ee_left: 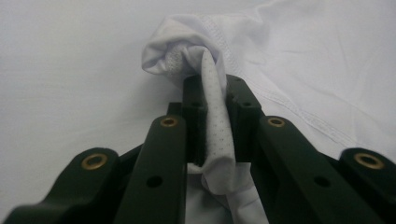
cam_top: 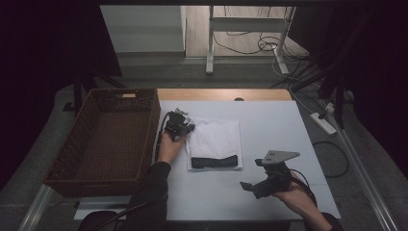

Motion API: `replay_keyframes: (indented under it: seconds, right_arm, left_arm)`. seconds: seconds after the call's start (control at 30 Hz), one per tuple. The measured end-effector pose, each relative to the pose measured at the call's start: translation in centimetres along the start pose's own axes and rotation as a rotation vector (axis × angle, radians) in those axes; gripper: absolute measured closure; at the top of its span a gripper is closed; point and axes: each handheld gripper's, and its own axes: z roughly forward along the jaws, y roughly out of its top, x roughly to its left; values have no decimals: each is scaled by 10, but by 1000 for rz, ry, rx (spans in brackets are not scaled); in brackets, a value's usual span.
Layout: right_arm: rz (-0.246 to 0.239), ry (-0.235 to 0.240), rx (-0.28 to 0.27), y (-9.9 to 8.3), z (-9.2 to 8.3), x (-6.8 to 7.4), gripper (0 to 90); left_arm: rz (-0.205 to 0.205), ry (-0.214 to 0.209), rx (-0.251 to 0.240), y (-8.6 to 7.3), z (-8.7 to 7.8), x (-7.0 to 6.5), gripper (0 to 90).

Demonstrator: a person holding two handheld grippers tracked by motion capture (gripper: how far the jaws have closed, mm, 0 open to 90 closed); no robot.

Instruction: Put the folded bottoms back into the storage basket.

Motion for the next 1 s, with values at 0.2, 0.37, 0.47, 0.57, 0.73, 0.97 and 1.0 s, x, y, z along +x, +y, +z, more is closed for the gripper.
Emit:
replay_keyframes:
  seconds: [0.2, 0.37, 0.47, 0.57, 0.73, 0.97, 1.0]
  right_arm:
    - [-3, 8, 22, 6, 12, -2, 0]
    - [14, 27, 38, 11, 19, -5, 0]
    - [12, 29, 50, 14, 25, -6, 0]
    - [1, 30, 68, 16, 32, -7, 0]
    - [-17, 30, 95, 21, 44, -7, 0]
    - [-43, 42, 133, 29, 64, -6, 0]
    - [-50, 44, 139, 30, 67, -7, 0]
  left_arm:
    - [-8, -9, 1, 0, 0, 1, 790]
    - [-12, -14, 1, 0, 0, 2, 790]
    - [-15, -17, 1, 0, 0, 2, 790]
    - [-17, -18, 1, 0, 0, 3, 790]
    - [-20, -21, 0, 0, 0, 3, 790]
    - [-21, -23, 1, 0, 0, 3, 790]
    - [-21, -22, 1, 0, 0, 3, 790]
